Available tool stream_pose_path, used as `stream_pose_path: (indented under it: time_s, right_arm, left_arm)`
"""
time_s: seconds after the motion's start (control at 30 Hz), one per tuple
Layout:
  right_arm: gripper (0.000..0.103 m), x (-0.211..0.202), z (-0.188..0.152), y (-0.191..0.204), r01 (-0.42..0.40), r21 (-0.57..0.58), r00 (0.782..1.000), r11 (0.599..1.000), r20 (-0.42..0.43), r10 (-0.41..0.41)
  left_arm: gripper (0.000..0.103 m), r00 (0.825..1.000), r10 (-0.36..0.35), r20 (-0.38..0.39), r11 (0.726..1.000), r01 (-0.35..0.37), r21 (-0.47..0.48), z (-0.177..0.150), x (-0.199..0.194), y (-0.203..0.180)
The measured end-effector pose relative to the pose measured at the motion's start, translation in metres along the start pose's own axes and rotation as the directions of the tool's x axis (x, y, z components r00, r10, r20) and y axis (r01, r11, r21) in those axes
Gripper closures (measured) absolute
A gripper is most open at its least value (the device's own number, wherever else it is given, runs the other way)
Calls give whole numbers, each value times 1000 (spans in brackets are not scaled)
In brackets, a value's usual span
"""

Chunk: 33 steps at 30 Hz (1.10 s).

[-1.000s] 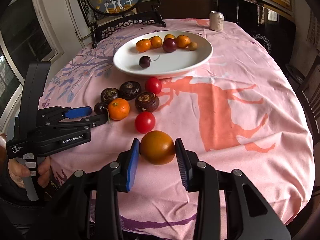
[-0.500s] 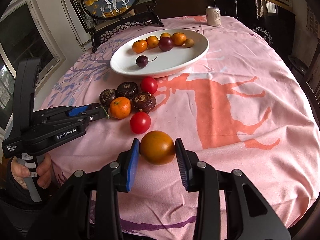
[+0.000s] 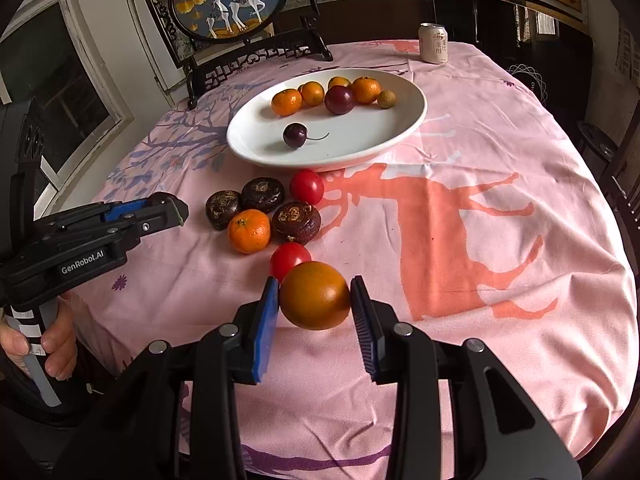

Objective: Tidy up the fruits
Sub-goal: 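Grasp a dark cherry with the left tool while the right tool grasps an orange tomato, then lower the cherry onto the plate with the left tool while the right tool releases the tomato there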

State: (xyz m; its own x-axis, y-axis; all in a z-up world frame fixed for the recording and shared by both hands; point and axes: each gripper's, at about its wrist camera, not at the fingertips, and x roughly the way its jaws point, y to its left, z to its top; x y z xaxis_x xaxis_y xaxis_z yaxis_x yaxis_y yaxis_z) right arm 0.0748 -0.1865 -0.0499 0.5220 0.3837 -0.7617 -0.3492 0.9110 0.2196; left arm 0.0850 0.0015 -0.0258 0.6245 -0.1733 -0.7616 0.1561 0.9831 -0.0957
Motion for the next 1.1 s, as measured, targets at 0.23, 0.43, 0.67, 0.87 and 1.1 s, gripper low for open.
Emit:
stream_pose_path:
  time_s: [0.23,0.43,0.67,0.87,1.1]
  right_arm:
    - [66,2,33,1,25,-49,999,998,27,-24]
    - [66,17,105,-1,97,-142,990,985,116,-81]
    - [66,85,169,-32,155,-129,987,980,63,-148]
    - [67,118,179,-53,149,-101,989,984,-3,-150]
    - [66,134,183,-55,152,-103,988,983,-13,-154]
  left_arm:
    - [76,996,80,35,997,-80,13,54,3,20]
    - [76,992,121,22,993,-121,14,125,45,24]
    - [76,991,96,-88,995,-97,0,167,129,12]
    - [76,991,86,-106,996,-86,1,175,151,11]
    - [76,988,99,-123,995,-99,4,176,163,9]
